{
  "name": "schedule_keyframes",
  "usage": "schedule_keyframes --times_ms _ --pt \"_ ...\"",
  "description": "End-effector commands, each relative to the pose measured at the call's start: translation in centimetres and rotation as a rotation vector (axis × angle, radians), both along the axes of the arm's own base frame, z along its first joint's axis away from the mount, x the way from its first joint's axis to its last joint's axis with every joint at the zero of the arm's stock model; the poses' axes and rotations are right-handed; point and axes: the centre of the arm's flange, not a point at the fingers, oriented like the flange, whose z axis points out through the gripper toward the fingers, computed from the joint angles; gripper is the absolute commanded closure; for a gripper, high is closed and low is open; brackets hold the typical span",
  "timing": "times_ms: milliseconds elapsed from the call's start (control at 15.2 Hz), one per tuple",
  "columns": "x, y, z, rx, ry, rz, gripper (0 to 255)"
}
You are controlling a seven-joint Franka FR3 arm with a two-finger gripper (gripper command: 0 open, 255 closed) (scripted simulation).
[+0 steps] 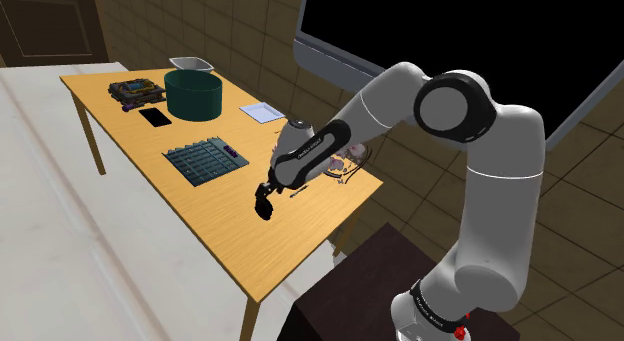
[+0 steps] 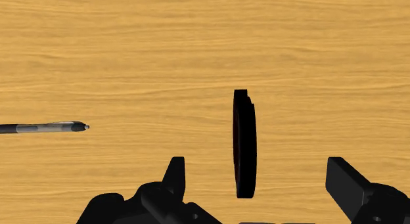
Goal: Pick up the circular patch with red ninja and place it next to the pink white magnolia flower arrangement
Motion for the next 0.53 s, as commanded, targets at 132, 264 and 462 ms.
schedule_keyframes --times_ms 132,264,462 --pt "0.5 0.1 -2.2 -0.001 0.000 0.004 0" --pt "0.7 0.2 -3.2 -0.001 0.000 0.004 0" --pt "0.8 0.2 -4.6 -0.001 0.000 0.004 0"
